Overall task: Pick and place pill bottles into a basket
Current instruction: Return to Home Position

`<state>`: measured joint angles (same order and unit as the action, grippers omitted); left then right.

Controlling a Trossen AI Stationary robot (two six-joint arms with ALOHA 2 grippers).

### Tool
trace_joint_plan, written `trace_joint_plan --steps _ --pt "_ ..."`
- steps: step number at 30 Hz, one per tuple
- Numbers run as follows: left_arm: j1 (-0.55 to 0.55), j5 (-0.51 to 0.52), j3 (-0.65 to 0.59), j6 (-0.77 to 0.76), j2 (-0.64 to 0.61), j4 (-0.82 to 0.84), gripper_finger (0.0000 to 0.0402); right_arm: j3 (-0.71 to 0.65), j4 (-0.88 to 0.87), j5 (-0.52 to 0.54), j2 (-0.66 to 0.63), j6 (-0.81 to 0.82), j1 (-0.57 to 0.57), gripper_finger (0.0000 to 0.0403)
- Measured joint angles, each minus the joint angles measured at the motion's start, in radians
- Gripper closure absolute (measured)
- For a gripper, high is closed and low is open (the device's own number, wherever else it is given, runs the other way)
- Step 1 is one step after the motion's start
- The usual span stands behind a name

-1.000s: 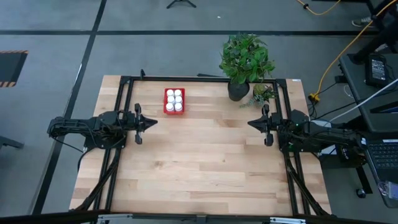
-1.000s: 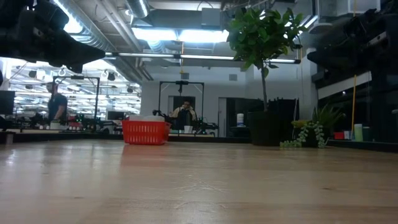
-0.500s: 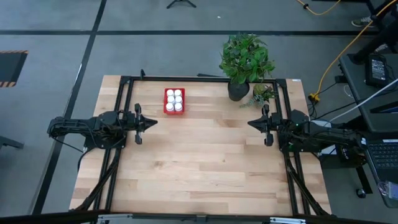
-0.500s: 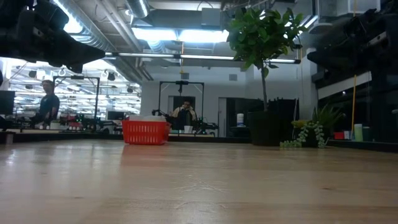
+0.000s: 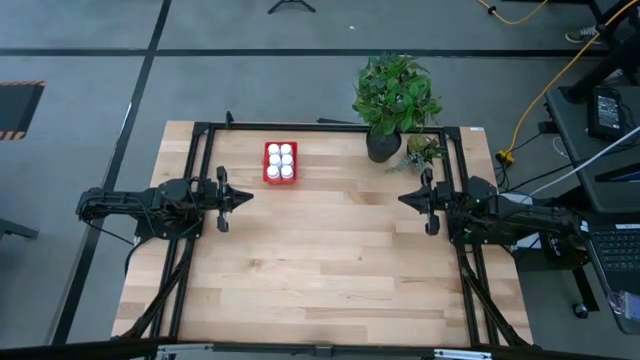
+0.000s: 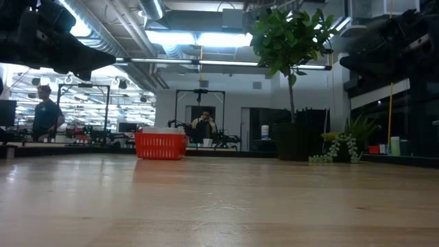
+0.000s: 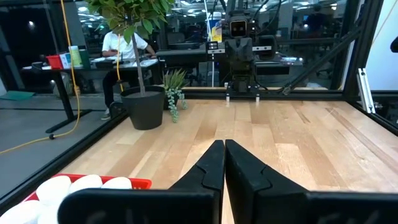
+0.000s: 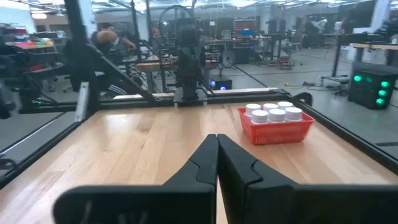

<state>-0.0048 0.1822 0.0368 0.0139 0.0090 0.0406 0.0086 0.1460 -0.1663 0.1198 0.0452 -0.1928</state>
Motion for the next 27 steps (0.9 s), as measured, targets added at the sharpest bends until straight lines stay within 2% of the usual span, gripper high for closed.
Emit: trace_joint_plan --steps 12,18,27 --pt "0.0 0.0 0.0 0.0 0.0 0.0 0.0393 0.001 -0.014 -0.002 -0.12 -0.05 0.152 0.0393" --pt "0.0 0.0 0.0 0.0 0.0 0.0 0.0396 0.002 -0.1 -0.001 -0.119 -0.049 0.211 0.0393" --pt "0.0 0.0 0.0 0.0 0.0 0.0 0.039 0.002 -0.1 -0.001 -0.118 -0.05 0.23 0.0393"
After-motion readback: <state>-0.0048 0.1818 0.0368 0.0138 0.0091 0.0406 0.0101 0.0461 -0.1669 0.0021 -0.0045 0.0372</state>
